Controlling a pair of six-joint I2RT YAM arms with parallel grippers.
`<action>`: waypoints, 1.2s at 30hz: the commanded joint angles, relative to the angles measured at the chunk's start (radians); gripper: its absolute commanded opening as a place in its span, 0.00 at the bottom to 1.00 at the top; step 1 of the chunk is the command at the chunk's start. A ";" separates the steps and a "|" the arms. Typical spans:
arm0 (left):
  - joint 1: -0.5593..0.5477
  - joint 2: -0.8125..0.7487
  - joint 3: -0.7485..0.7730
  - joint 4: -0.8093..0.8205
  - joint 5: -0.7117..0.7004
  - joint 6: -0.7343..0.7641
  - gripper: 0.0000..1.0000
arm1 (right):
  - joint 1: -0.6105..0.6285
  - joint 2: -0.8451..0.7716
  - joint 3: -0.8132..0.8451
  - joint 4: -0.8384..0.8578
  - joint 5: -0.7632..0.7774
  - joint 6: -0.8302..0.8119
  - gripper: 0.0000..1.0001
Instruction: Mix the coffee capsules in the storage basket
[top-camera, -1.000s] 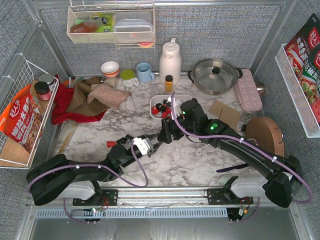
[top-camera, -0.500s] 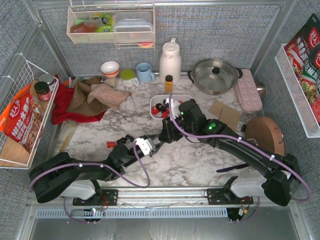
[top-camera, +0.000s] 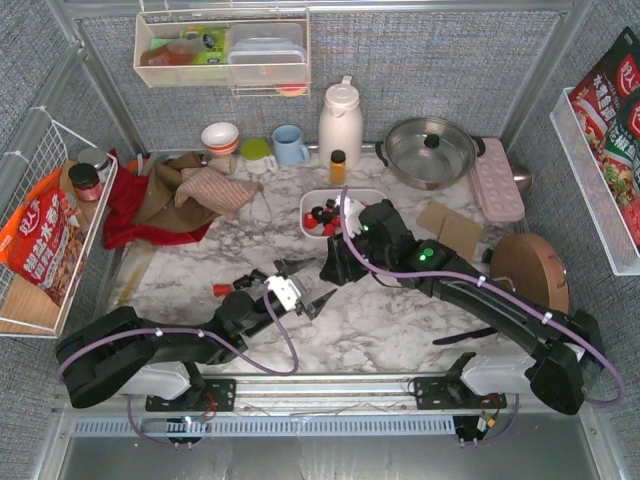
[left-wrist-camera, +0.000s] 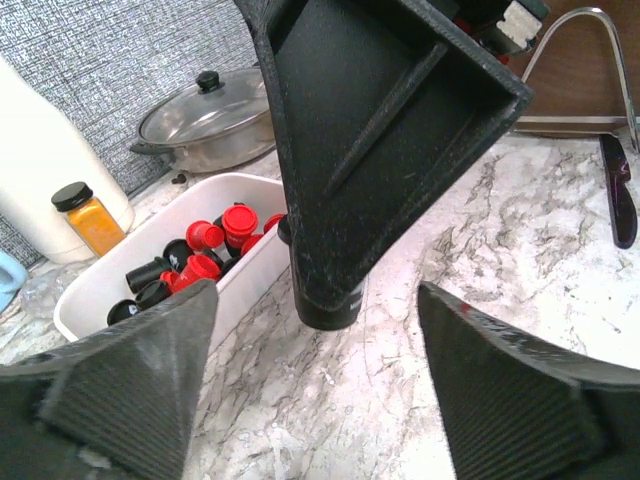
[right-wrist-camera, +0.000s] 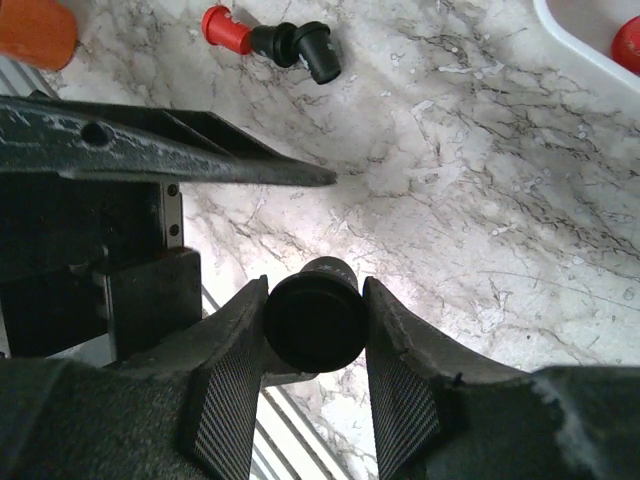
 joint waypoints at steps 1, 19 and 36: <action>-0.002 -0.022 -0.021 0.047 -0.023 -0.027 0.98 | 0.000 -0.013 -0.004 0.008 0.064 -0.006 0.27; 0.009 -0.485 0.054 -1.048 -0.992 -0.743 0.99 | -0.181 0.239 0.022 0.327 0.521 -0.176 0.28; 0.434 -0.408 0.158 -1.639 -0.712 -1.195 0.99 | -0.274 0.471 0.255 0.195 0.445 -0.159 0.84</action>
